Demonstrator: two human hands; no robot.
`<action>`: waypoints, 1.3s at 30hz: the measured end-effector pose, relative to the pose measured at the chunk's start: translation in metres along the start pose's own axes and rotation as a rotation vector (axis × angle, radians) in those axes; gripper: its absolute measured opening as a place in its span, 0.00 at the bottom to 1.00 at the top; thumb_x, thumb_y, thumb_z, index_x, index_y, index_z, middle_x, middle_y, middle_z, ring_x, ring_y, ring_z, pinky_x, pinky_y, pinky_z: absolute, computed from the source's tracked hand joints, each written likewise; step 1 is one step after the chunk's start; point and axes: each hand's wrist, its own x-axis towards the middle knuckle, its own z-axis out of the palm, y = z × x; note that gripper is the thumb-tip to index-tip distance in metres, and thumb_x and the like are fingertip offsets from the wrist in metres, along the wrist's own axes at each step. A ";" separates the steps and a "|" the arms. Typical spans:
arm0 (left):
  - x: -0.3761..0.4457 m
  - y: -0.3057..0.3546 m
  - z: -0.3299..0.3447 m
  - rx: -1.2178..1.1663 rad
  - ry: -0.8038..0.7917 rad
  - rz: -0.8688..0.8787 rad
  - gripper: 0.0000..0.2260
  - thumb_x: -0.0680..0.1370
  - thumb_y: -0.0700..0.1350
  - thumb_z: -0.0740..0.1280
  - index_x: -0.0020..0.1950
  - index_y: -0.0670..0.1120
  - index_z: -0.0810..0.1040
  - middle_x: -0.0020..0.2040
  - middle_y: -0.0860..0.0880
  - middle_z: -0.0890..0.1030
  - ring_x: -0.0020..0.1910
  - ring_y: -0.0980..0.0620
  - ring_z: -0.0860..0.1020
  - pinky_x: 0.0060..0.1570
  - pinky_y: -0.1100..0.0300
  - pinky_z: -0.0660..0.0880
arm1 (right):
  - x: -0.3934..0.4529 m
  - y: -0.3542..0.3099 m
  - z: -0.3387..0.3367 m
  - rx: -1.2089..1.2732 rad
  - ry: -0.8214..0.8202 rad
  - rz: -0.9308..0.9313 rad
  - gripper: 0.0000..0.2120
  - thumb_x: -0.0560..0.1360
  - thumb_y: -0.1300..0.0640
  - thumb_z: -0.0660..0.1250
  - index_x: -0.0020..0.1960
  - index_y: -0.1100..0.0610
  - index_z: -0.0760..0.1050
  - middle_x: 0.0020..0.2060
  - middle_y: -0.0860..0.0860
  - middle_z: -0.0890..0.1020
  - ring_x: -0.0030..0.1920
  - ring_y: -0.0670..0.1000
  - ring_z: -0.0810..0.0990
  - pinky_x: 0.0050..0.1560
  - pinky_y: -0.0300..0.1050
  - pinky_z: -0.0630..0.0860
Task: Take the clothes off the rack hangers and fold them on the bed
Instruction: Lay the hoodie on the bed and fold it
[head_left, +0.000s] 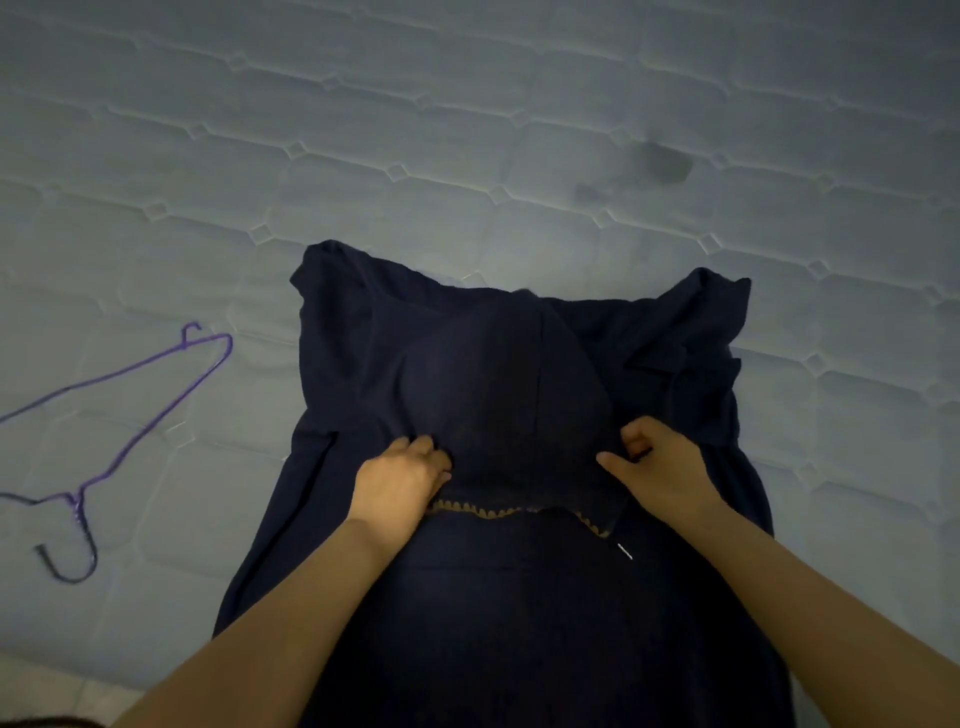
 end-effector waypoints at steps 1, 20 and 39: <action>-0.004 -0.003 -0.001 -0.001 0.010 0.027 0.07 0.63 0.48 0.79 0.33 0.51 0.81 0.32 0.54 0.76 0.29 0.55 0.76 0.17 0.67 0.62 | -0.001 0.003 -0.003 -0.027 -0.021 -0.029 0.11 0.69 0.57 0.74 0.38 0.53 0.70 0.34 0.45 0.75 0.35 0.40 0.72 0.33 0.29 0.66; -0.072 -0.012 -0.002 -0.092 0.025 0.064 0.12 0.72 0.52 0.60 0.37 0.52 0.82 0.37 0.56 0.76 0.37 0.56 0.71 0.39 0.65 0.64 | -0.029 0.007 -0.004 -0.402 -0.142 -0.562 0.27 0.76 0.32 0.45 0.37 0.48 0.74 0.35 0.41 0.73 0.34 0.41 0.73 0.35 0.36 0.73; 0.031 0.013 0.002 0.238 -0.454 0.070 0.52 0.64 0.73 0.63 0.75 0.57 0.35 0.74 0.51 0.28 0.73 0.40 0.31 0.69 0.35 0.37 | 0.001 -0.014 0.061 -1.053 -0.340 -0.531 0.45 0.73 0.34 0.59 0.76 0.50 0.36 0.68 0.52 0.25 0.74 0.55 0.30 0.72 0.57 0.33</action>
